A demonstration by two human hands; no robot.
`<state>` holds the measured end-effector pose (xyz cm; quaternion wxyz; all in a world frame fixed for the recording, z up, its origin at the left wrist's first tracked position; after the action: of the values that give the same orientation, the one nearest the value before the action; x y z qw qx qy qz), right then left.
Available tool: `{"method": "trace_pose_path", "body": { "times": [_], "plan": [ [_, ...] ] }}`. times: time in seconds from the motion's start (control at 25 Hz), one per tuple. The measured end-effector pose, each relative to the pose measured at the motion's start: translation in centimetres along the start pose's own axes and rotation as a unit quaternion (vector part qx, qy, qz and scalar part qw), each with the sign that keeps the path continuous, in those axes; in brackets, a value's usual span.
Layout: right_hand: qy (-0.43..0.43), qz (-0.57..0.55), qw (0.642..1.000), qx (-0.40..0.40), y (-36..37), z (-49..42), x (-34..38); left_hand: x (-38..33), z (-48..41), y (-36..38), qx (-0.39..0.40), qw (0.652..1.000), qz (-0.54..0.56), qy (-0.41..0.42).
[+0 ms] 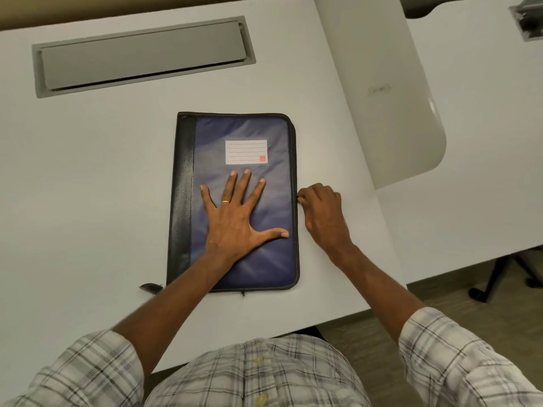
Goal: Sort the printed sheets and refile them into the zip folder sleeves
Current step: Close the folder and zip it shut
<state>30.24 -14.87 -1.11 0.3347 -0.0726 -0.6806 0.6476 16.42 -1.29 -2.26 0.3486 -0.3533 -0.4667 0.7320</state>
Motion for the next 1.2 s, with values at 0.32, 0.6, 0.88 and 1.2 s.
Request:
{"method": "trace_pose_path", "body": {
  "times": [0.32,0.6,0.88,1.2],
  "plan": [
    [-0.032,-0.006,0.999,0.030,0.9,3.8,1.5,-0.1,-1.8,-0.4,0.021,0.994,0.051,-0.090],
    [0.029,-0.019,0.999,-0.007,1.1,3.4,2.0,-0.2,-2.3,-0.2,0.011,0.995,0.020,-0.096],
    [0.087,-0.031,0.995,-0.047,0.5,0.0,0.7,-0.6,-2.2,-0.3,0.012,0.995,0.018,-0.096],
    [0.106,-0.023,0.989,-0.104,-1.8,-7.3,-2.8,-0.6,-2.1,-0.4,0.001,0.996,0.008,-0.088]
  ]
}}
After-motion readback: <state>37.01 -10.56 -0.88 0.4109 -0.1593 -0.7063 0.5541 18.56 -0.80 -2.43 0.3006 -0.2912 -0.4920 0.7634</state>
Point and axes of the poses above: each hand's wrist, its own z-axis away from the middle knuckle, its own y-axis out of the palm, x = y × z, the point moved 8 cm from there along -z, towards the middle knuckle, and after that the axes turned 11 degrees about x, right-handed, at the moved point
